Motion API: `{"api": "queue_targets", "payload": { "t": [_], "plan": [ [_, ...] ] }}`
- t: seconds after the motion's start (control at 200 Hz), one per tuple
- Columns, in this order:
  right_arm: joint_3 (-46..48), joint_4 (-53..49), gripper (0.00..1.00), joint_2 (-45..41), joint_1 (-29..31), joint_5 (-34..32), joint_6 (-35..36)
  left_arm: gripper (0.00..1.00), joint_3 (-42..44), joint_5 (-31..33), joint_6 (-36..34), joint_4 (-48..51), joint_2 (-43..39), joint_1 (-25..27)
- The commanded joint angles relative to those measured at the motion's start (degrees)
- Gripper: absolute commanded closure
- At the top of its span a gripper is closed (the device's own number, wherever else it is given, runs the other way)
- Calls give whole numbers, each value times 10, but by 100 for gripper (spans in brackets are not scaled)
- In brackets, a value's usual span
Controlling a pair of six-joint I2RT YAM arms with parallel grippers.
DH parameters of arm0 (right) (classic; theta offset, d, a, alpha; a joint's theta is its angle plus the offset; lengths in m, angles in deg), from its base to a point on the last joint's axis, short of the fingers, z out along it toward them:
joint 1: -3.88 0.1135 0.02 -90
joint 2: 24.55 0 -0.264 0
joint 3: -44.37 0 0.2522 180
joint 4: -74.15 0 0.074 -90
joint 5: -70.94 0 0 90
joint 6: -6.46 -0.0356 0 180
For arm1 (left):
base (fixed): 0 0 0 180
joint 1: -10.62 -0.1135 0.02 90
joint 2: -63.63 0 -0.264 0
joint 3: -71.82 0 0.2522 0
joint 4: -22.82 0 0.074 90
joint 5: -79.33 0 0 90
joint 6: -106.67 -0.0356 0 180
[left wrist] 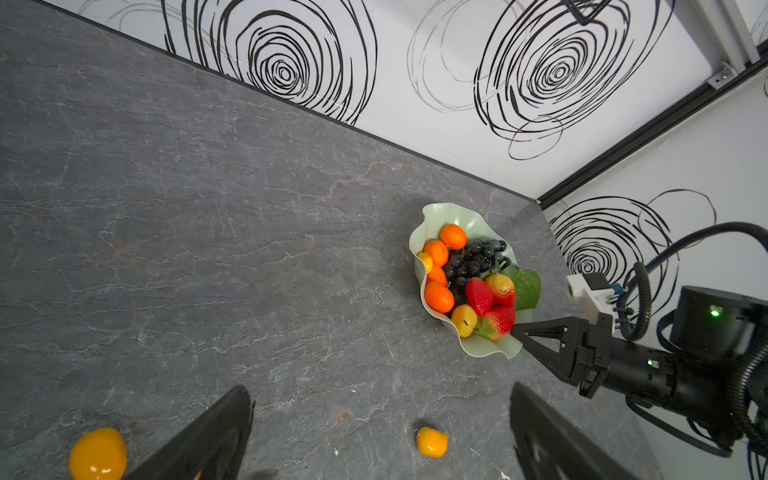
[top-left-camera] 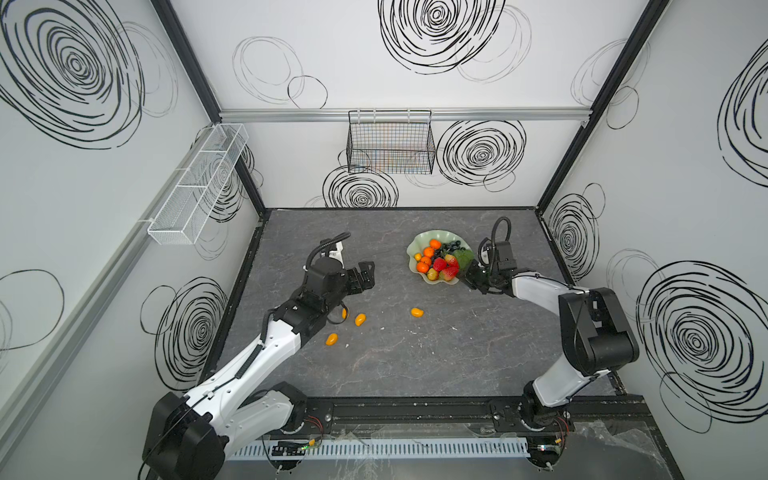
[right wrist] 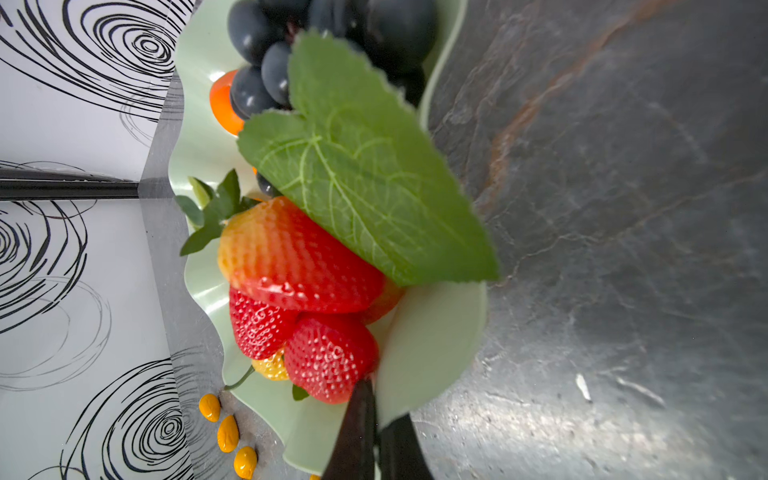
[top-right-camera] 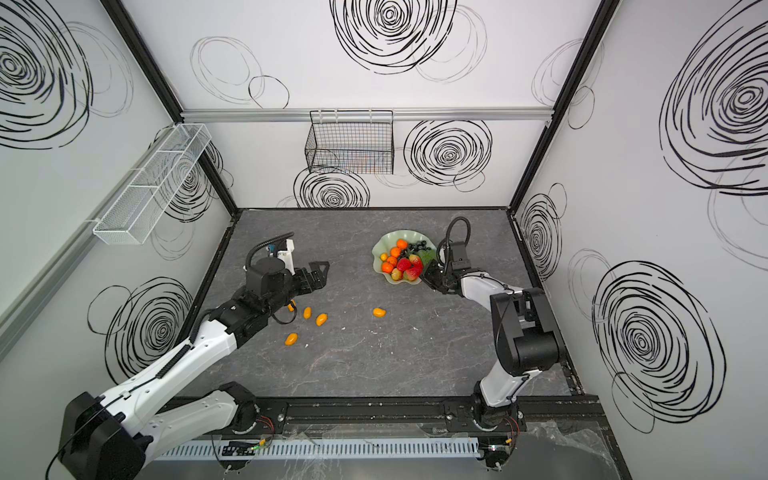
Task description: Place and organize the fake fruits in the fruit bowl
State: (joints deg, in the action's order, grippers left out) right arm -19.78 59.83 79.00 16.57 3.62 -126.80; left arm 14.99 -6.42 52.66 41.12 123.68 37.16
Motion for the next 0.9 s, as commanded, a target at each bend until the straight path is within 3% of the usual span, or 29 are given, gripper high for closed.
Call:
{"api": "queue_targets", "payload": {
  "t": [0.0,0.245,0.715,0.895],
  "plan": [
    [-7,7,98,-5,7,13,1,1,4,-12,-7,-2,-11,-4],
    [-6,14,98,-6,43,47,1,1,10,-13,-40,28,-31,4],
    [-42,-3,98,40,138,99,43,1,61,-22,-39,44,-57,12],
    [-48,-4,87,51,141,98,47,0,68,-7,-43,52,-60,21]
  ]
}}
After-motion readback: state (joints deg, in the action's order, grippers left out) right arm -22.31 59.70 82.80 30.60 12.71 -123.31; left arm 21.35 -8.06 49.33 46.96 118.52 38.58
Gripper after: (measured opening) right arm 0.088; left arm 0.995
